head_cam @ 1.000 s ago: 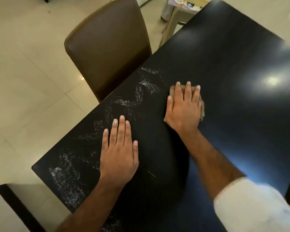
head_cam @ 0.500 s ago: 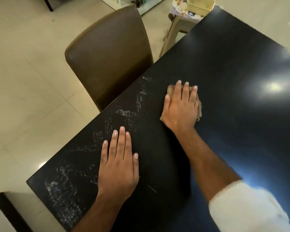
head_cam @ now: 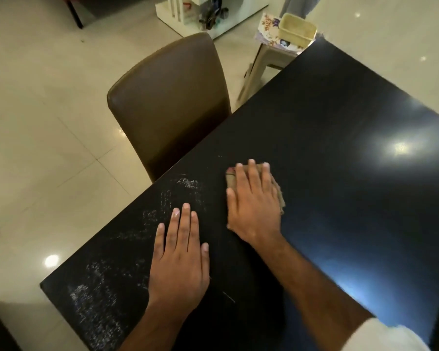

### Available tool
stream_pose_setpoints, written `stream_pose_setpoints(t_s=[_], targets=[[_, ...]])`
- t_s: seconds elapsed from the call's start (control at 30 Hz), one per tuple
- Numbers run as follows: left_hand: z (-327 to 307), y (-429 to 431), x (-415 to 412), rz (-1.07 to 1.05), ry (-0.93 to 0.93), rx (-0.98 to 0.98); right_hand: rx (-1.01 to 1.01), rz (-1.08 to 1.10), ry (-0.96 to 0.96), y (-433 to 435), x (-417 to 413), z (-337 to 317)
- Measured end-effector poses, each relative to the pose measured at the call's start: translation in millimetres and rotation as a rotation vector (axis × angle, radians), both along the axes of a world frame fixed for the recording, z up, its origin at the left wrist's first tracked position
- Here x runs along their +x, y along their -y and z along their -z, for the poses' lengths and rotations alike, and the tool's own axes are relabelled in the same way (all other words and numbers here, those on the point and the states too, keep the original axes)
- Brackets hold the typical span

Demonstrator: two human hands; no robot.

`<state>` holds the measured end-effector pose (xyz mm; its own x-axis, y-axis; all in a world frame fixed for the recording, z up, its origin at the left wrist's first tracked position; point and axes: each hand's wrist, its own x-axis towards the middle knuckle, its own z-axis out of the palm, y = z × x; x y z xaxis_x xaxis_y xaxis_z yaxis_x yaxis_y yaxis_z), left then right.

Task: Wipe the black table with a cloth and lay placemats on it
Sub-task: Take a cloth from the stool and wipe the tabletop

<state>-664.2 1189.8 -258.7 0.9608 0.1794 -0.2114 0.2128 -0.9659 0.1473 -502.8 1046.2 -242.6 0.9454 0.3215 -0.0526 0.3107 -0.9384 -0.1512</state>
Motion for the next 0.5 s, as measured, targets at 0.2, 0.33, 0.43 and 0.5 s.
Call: stream_pose_setpoints(t_s=[0.2, 0.33, 0.43, 0.5], targets=[[5.6, -0.9, 0.2, -0.005, 0.063, 0.018, 0.027, 0.24, 0.001, -34.2, 102.9, -10.9], [6.4, -0.1, -1.8, -0.007, 0.07, 0.019, 0.017, 0.016, 0.025, -75.9, 68.5, -4.6], [5.5, -0.2, -3.4, -0.003, 0.064, 0.014, 0.029, -0.155, 0.047, -42.4, -16.5, 1.0], [4.6, 0.8, -3.7, -0.004, 0.078, 0.032, 0.005, -0.176, 0.042, 5.3, -69.6, 5.3]])
